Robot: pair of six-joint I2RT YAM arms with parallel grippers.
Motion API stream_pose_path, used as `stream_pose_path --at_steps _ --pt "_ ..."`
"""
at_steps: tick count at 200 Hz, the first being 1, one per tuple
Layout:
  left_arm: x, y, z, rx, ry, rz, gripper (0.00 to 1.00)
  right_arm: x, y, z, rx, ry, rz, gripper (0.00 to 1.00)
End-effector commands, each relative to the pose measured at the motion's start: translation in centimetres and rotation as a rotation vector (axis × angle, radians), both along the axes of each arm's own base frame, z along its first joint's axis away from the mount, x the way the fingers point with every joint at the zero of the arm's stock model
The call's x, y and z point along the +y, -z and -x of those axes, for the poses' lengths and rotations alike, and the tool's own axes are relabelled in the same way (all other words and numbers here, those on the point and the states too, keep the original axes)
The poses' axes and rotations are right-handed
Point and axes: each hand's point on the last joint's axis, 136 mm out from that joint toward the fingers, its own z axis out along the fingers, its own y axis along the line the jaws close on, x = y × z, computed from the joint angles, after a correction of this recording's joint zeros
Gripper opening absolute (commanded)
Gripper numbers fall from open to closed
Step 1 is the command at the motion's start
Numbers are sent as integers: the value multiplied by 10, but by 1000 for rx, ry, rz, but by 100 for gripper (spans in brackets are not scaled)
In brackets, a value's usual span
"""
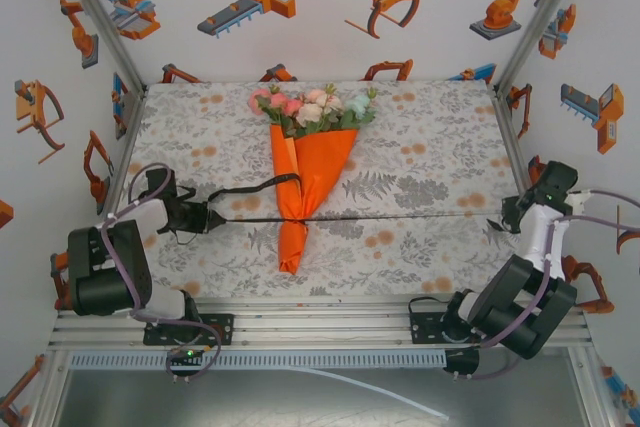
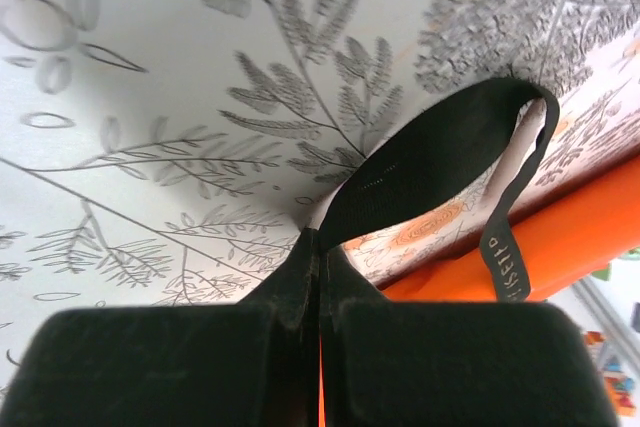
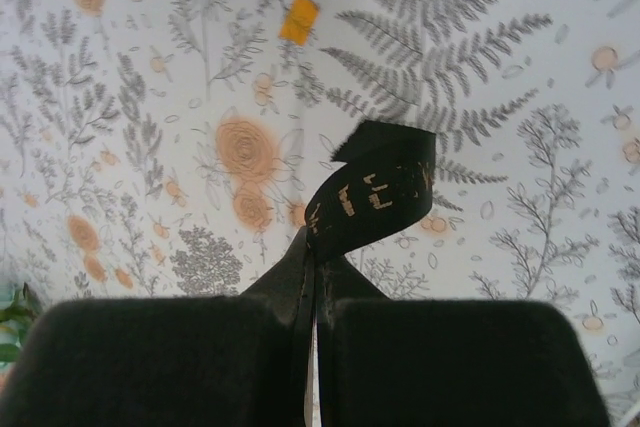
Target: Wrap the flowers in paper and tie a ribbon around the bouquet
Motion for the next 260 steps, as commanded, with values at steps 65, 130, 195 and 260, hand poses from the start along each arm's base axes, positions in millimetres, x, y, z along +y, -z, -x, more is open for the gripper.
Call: stream_pose_path --at_steps 65,130,195,260 --pt "-26 -153 -83 -450 475 -765 60 83 -49 -95 -142 -529 156 83" --pt "4 -100 -63 -116 428 -787 66 238 48 -31 243 -641 -226 75" --pt "-39 -73 -74 -197 884 -723 62 336 14 -63 -14 -1584 185 73" --pt "-70 -44 -88 -192 990 -459 64 430 19 -2 -333 -2456 511 78"
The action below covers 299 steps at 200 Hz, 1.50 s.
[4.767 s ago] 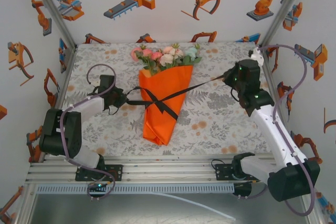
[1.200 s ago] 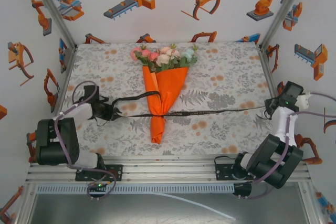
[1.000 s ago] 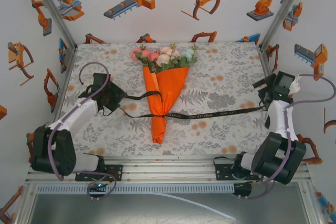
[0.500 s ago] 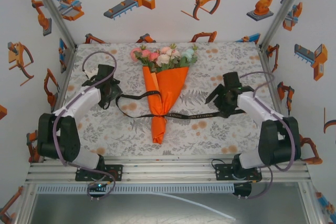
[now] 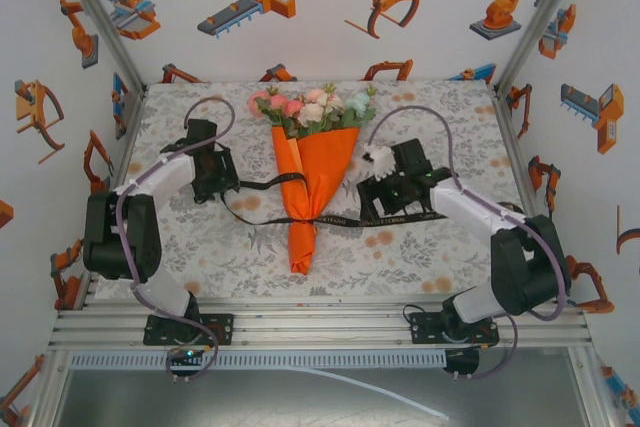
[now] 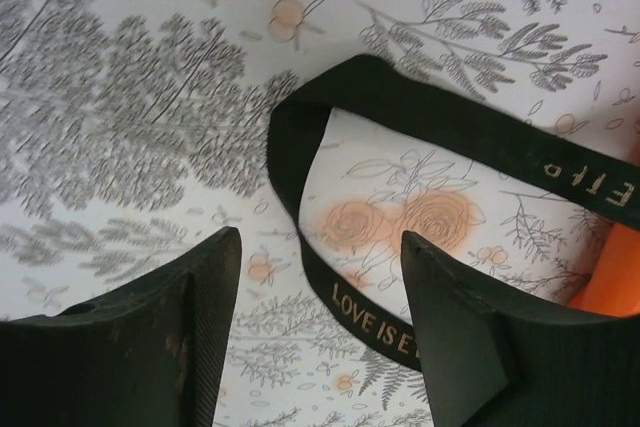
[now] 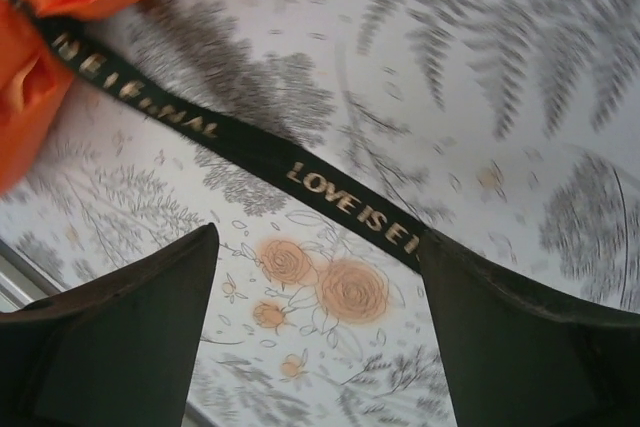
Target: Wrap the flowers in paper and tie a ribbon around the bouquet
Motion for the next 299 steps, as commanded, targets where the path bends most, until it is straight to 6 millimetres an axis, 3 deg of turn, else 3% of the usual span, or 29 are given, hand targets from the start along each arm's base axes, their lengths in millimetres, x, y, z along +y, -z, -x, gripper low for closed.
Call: stream_pose_path --at_steps 1,32,46,56,76,96,115,145,173,207,249,299 --pt "-26 10 1 64 103 102 64 38 0 26 -183 -418 22 78" --pt "-23 25 5 140 86 75 62 55 17 26 -174 -488 115 79" --pt "-16 30 9 167 62 41 57 62 25 24 -153 -487 141 78" --pt "-13 32 11 183 48 32 48 64 34 21 -152 -479 182 77" --pt "-19 29 12 173 48 88 22 70 44 16 -139 -480 224 65" --pt "-26 11 9 124 36 172 0 74 44 13 -147 -476 212 33" --pt "-43 -21 5 56 40 319 0 79 27 17 -158 -482 152 0" --pt "-80 -85 8 -66 71 588 0 87 -23 25 -191 -456 -7 0" --pt "-112 -138 20 -192 201 644 0 87 -45 23 -243 -415 -70 0" --pt "-110 -161 38 -274 279 483 0 83 -43 18 -242 -386 -64 0" --pt "-152 -217 71 -579 559 509 0 83 -41 13 -237 -347 -84 0" --pt "-192 -217 101 -648 820 415 0 82 -43 11 -242 -323 -95 0"
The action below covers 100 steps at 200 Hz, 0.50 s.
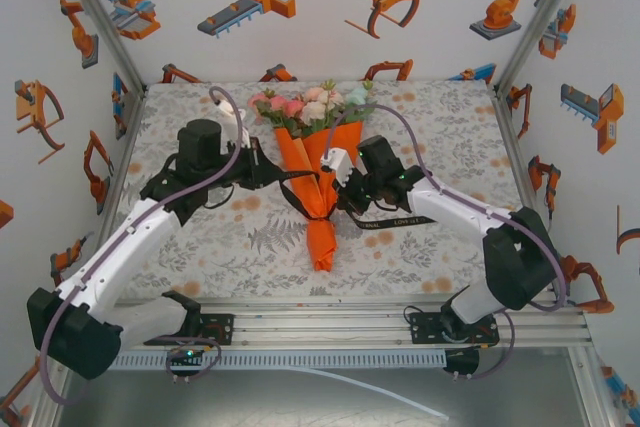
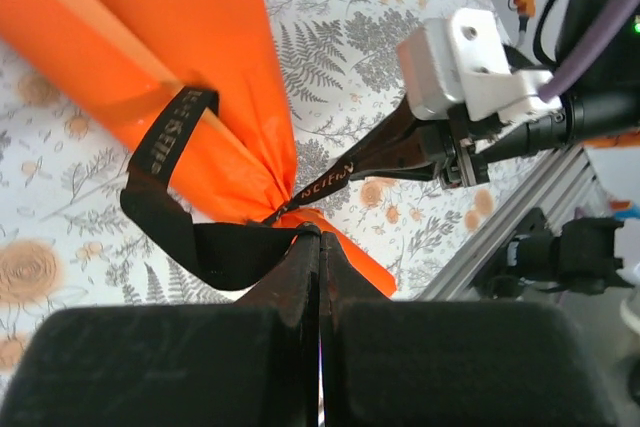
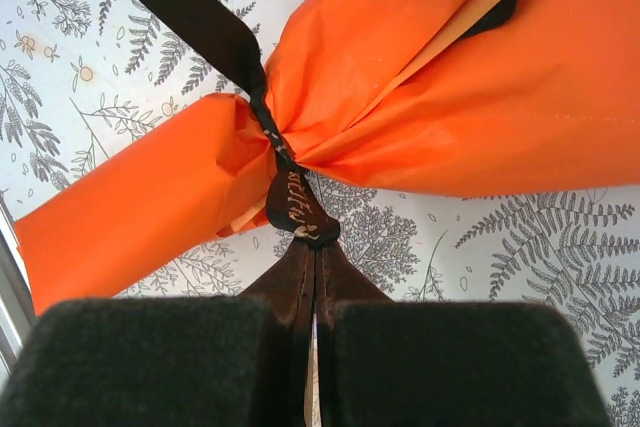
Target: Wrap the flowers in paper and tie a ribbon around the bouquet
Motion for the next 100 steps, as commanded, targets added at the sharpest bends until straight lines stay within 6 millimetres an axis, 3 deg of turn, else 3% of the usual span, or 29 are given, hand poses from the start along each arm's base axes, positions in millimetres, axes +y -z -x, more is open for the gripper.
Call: stream_pose_path --at_steps 1,7,21,32,53,75,87,100 --pt "-19 -2 8 -141 109 -68 0 0 -5 -3 -6 20 -34 0" --pt "-25 -3 12 -159 136 -76 0 -1 -5 -4 -7 29 -35 0" --pt "-33 -1 13 -175 150 -95 0 -1 -9 -7 -6 55 -53 35" --pt "-35 1 10 -171 144 -103 0 2 -21 -4 1 37 -109 49" --pt "-37 4 7 -168 144 -105 0 7 -52 -8 -42 41 -225 53" --pt "-39 4 6 -166 145 -95 0 13 -76 -31 -143 53 -330 56" --pt "-40 4 6 -163 145 -92 0 21 -74 -46 -194 25 -316 59" --pt "-40 4 6 -161 145 -92 0 29 -54 -67 -203 6 -246 60"
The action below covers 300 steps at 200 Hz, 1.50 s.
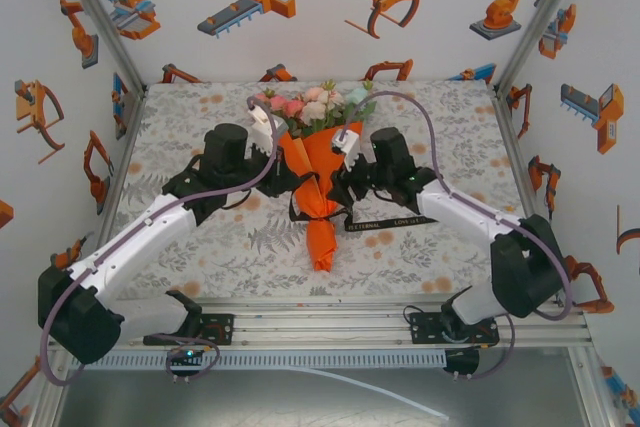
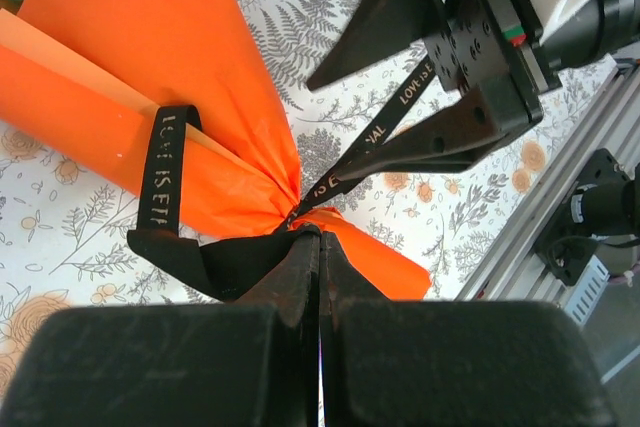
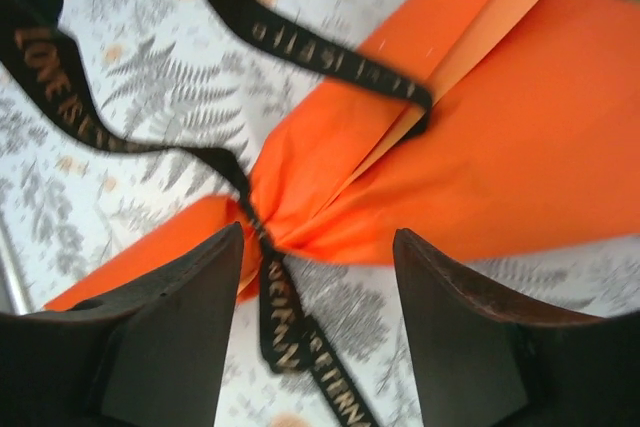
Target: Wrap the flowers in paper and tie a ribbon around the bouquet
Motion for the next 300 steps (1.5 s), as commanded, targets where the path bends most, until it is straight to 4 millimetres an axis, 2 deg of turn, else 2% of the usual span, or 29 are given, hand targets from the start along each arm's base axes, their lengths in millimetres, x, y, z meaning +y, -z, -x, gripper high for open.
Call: stream_pose_path --at_steps 1,20,43,66,101,127,141,160,198,217,237,271,278,279,283,297,300 --pt "-4 -13 -3 -53 14 19 0 20 -2 -37 -104 -38 -2 60" --pt "0 -12 -3 -53 -2 8 0 27 16 -60 -70 -87 31 62" --pt "3 -11 -4 -62 -16 0 0 30 36 -72 -26 -153 58 62" --pt "2 -10 -5 -58 -14 -1 0 38 47 -70 25 -223 58 61" --pt "-1 -7 -7 -48 -13 -1 0 52 53 -61 101 -302 0 57" --pt "1 -7 -8 -52 -23 -3 0 56 63 -72 104 -266 13 45" --pt "2 -7 -8 -53 -29 -5 0 57 65 -79 108 -244 20 30" --pt "4 -7 -8 -54 -37 -9 0 59 48 -83 92 -226 -3 0" --pt "6 -8 -6 -62 -38 -4 0 67 -21 -87 3 -195 -168 0" --pt "7 -9 -4 -64 -39 0 0 75 -44 -95 -7 -164 -252 0" --pt "7 -9 -4 -62 -41 3 0 92 -46 -100 18 -158 -318 0" --pt "8 -11 -3 -64 -46 9 0 139 -15 -84 115 -226 -301 0" --pt "8 -12 -3 -65 -46 9 0 147 -10 -78 143 -251 -297 14" --pt "8 -12 -4 -66 -46 9 0 149 -8 -76 152 -261 -296 20" --pt "8 -11 -4 -66 -47 9 0 152 -2 -73 173 -272 -289 31" --pt "8 -11 -5 -67 -49 7 0 153 5 -69 213 -278 -266 54" --pt "7 -10 -5 -65 -47 5 0 152 5 -69 215 -271 -261 61"
